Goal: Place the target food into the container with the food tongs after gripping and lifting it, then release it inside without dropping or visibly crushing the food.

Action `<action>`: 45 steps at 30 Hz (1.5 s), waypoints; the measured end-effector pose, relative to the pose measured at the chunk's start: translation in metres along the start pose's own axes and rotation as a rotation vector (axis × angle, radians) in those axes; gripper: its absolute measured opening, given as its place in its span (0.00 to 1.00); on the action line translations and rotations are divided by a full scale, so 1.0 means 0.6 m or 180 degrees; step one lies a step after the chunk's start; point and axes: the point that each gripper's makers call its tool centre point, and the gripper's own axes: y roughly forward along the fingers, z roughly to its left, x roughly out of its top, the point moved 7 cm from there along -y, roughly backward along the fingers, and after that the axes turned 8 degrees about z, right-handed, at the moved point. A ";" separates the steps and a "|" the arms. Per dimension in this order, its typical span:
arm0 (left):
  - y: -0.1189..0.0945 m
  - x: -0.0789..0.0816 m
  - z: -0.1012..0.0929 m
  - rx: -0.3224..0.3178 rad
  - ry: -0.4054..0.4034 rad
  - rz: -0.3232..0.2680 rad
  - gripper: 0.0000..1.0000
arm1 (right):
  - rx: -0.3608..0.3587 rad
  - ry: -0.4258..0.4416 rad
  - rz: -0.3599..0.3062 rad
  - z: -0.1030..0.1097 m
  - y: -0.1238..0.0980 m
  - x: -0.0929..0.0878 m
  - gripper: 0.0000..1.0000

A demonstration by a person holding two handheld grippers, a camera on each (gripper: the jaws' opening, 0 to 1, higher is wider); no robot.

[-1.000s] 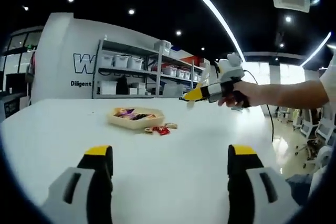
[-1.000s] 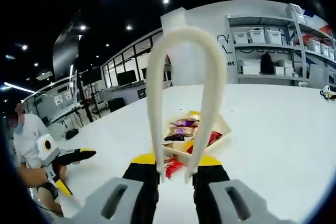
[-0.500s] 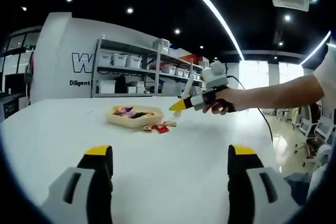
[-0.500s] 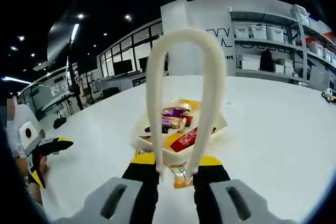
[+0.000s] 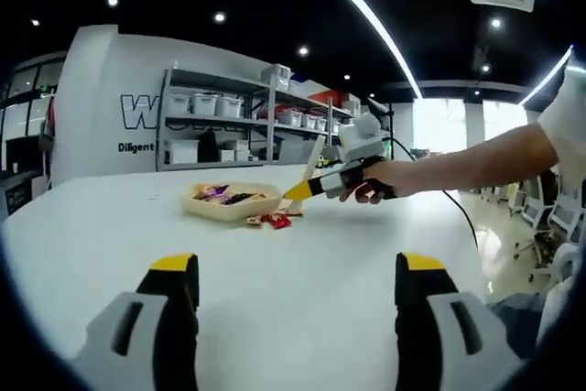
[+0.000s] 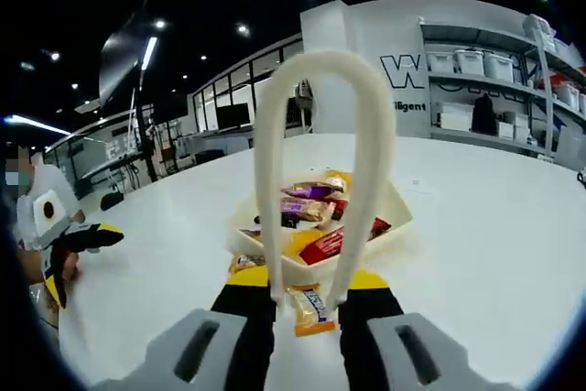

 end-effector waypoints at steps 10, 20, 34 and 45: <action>0.000 -0.002 -0.001 -0.0002 -0.0003 0.0020 0.87 | 0.0100 -0.0335 0.0005 -0.011 0.010 0.004 0.22; 0.000 -0.004 -0.002 -0.0001 0.0004 0.0050 0.86 | 0.0064 -0.0357 0.0146 -0.017 0.012 -0.006 0.17; 0.001 -0.005 -0.003 -0.0008 0.0018 0.0052 0.85 | 0.0126 0.0299 -0.0019 -0.008 -0.044 -0.001 0.13; -0.001 -0.002 -0.003 -0.0024 0.0005 0.0017 0.86 | 0.0213 0.0464 -0.0403 0.005 -0.085 0.077 0.13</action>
